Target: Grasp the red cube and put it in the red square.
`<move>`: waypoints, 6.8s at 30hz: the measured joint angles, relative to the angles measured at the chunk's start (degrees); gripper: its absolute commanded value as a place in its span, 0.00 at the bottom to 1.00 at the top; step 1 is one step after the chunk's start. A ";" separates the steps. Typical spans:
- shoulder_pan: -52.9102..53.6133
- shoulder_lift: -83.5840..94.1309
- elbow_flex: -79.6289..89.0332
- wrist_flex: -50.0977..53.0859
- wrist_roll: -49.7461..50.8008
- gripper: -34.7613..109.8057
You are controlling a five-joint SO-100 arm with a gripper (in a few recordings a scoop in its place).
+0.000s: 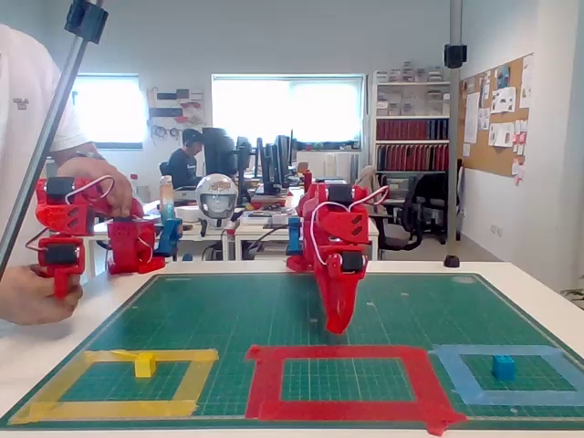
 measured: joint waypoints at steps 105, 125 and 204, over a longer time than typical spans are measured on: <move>1.23 48.08 121.20 -109.95 -56.78 0.23; -0.26 45.62 117.33 -107.67 -56.95 0.23; 3.16 26.54 90.97 -107.75 -56.07 0.23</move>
